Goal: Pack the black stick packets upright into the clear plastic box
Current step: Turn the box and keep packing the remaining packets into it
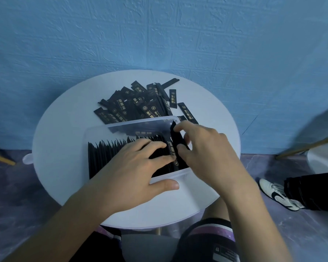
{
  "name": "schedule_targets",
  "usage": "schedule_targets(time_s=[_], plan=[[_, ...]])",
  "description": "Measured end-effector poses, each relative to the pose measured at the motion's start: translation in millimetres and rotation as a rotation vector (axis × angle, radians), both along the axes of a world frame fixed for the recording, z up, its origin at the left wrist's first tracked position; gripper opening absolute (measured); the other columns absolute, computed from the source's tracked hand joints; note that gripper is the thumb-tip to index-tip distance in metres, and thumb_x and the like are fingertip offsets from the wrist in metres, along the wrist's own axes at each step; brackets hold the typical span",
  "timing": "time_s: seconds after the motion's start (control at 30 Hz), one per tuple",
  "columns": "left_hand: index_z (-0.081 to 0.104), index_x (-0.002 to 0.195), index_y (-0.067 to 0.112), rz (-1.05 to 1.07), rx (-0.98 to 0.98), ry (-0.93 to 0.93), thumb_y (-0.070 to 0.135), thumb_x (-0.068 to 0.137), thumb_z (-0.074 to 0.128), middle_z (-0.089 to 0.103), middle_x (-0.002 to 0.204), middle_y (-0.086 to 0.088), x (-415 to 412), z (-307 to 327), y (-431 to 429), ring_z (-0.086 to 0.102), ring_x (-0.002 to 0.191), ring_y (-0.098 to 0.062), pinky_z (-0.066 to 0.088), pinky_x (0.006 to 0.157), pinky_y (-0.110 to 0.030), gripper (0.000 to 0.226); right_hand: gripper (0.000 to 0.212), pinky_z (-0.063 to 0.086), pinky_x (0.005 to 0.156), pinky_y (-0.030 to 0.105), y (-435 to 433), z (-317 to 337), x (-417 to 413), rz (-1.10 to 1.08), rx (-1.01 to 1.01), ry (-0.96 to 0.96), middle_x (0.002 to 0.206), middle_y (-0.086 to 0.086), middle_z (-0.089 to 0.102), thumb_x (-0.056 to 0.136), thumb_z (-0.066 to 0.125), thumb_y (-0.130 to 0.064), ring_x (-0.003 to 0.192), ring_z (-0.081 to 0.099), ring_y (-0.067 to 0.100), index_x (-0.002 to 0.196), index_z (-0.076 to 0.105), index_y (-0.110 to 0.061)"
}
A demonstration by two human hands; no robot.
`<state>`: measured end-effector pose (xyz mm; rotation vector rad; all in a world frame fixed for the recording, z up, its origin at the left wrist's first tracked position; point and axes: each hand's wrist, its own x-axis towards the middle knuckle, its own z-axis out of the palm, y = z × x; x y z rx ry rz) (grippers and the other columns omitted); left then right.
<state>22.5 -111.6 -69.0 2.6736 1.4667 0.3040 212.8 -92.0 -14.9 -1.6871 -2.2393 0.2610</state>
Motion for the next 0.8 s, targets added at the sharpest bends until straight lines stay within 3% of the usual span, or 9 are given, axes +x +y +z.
schedule_targets(time_s=[0.17,0.37,0.6,0.8], plan=[[0.061,0.135,0.039,-0.012,-0.005,-0.012,0.079,0.093,0.031,0.052,0.145,0.007,0.0,0.5,-0.5,0.046,0.130,-0.020,0.043,0.106,-0.045,0.066,0.028,0.051,0.072,0.038,-0.2,-7.5,-7.8,-0.039,-0.023,-0.101,0.095,-0.002,0.069,0.091,0.053,-0.028,0.087,0.060,0.034,0.119,0.054,-0.031],[0.061,0.135,0.038,-0.010,-0.007,-0.011,0.078,0.093,0.034,0.052,0.144,0.007,-0.3,0.9,-0.2,0.046,0.128,-0.019,0.043,0.106,-0.043,0.064,0.021,0.040,0.063,0.035,1.3,-8.4,-10.9,-0.058,-0.015,-0.186,0.095,0.002,0.068,0.096,0.048,-0.031,0.084,0.058,0.035,0.110,0.063,-0.030],[0.052,0.143,0.044,0.000,-0.054,0.010,0.081,0.092,0.028,0.047,0.153,0.007,-0.8,3.0,-1.3,0.042,0.137,-0.022,0.037,0.112,-0.045,0.067,0.033,0.052,0.078,0.040,6.4,-12.3,-5.4,-0.071,-0.015,-0.142,0.102,0.000,0.071,0.092,0.051,-0.028,0.093,0.061,0.035,0.124,0.057,-0.033],[0.051,0.145,0.044,-0.009,-0.075,0.006,0.082,0.091,0.027,0.045,0.156,0.010,-1.8,5.0,-2.7,0.039,0.142,-0.021,0.035,0.115,-0.044,0.069,0.028,0.042,0.067,0.034,12.0,-14.1,-8.5,-0.096,-0.008,-0.207,0.102,0.003,0.068,0.092,0.054,-0.028,0.087,0.057,0.034,0.118,0.063,-0.031]])
